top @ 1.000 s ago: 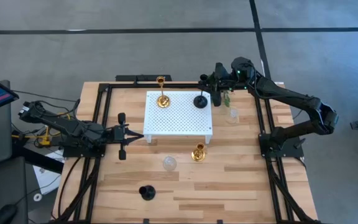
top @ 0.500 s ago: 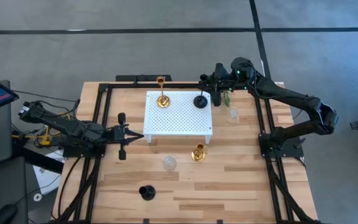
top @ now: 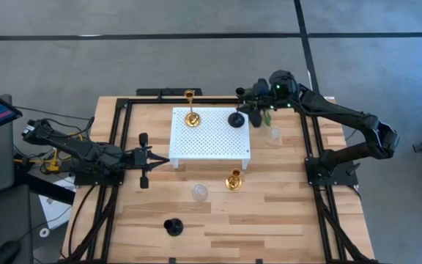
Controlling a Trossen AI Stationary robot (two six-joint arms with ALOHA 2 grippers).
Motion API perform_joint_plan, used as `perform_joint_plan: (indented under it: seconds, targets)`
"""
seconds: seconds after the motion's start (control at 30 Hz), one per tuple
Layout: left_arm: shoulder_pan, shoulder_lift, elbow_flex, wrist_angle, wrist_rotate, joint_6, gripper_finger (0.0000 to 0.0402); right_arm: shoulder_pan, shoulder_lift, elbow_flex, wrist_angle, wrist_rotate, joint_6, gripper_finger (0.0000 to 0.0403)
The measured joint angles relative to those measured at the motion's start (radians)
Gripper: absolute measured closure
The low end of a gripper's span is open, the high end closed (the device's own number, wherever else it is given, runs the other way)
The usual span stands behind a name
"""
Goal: Pick & Place candle stick holders
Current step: Put the gold candle holder on the shelf
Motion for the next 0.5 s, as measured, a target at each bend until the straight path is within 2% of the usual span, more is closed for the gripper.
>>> perform_joint_plan:
  seconds: [0.2,0.5]
  targets:
    - [0.0,0.0,0.0,-0.001,0.0,0.0,0.0389,0.0,-0.035,0.0,-0.071,0.003,-0.047,0.0172]
    - [0.0,0.0,0.0,-0.003,0.0,0.0,0.0389,0.012,-0.175,0.0,-0.27,0.002,-0.026,0.0208]
